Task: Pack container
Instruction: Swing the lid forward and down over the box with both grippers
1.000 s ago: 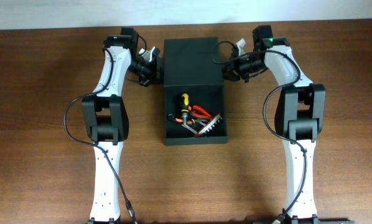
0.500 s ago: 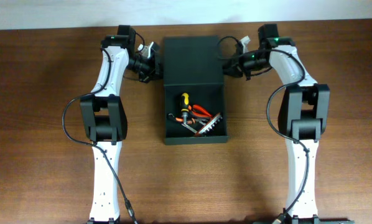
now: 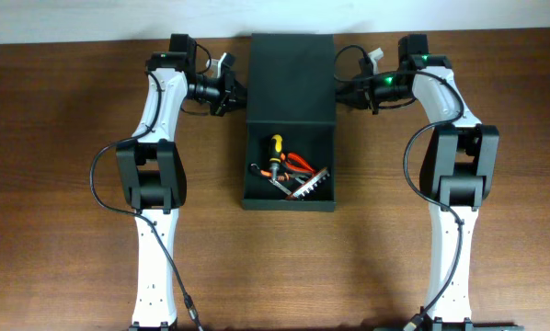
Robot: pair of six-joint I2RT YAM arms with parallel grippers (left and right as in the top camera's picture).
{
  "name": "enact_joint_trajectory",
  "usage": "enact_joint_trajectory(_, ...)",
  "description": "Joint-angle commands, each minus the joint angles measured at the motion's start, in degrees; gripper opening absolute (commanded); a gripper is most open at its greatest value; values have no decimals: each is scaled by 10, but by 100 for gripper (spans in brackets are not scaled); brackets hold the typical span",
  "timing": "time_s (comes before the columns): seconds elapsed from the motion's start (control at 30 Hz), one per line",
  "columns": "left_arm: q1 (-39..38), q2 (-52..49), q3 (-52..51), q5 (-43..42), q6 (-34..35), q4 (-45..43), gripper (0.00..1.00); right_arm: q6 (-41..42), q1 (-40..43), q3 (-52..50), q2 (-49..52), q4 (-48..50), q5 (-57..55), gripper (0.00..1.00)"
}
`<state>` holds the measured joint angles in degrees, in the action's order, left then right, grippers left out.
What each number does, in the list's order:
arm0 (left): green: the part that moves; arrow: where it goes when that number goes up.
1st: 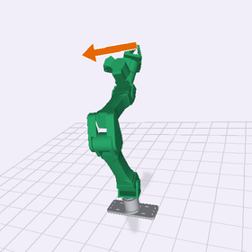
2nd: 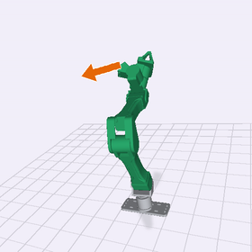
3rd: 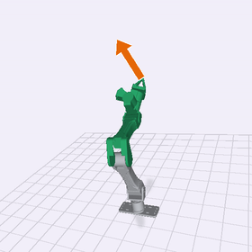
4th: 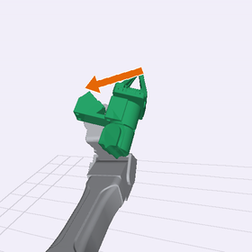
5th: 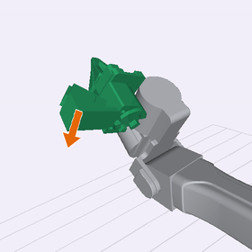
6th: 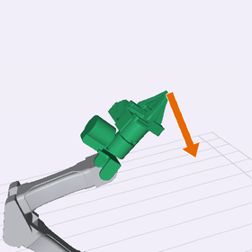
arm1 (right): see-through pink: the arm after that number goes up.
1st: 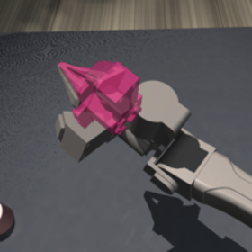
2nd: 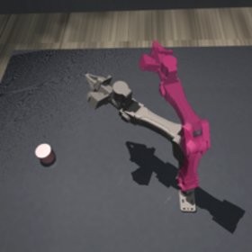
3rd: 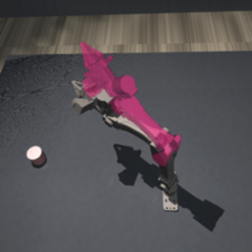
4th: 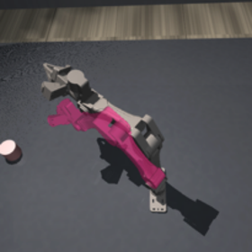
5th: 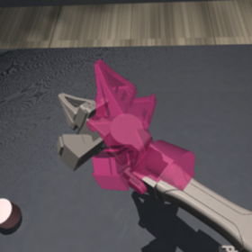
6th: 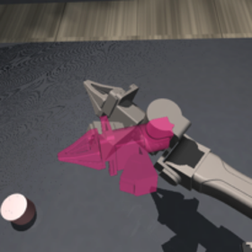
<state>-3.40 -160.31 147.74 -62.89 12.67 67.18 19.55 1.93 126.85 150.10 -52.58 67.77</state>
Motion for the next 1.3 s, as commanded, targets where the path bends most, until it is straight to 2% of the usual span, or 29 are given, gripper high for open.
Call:
enact_joint_trajectory(0.0,-2,-4,4,-69,-8,-10,2,0,-4,-2,4,2,63,4)
enact_joint_trajectory(0.43,-2,-4,12,-193,-40,-11,2,0,-4,-2,-35,-40,109,4)
enact_joint_trajectory(0.57,-2,-4,43,-199,-42,6,2,-2,-4,-2,-56,-72,109,4)
enact_joint_trajectory(0.8,-2,-4,164,-196,-117,142,2,-73,-4,-2,-108,-178,106,4)
enact_joint_trajectory(0.9,-2,-4,221,-151,-141,214,2,-104,-5,-2,-132,-231,67,4)
enact_joint_trajectory(1.07,-1,-4,270,-107,-145,259,2,-108,-5,-2,-150,-249,22,4)
enact_joint_trajectory(1.27,-2,-3,289,-116,-170,295,2,-200,-5,-2,-151,-351,22,4)
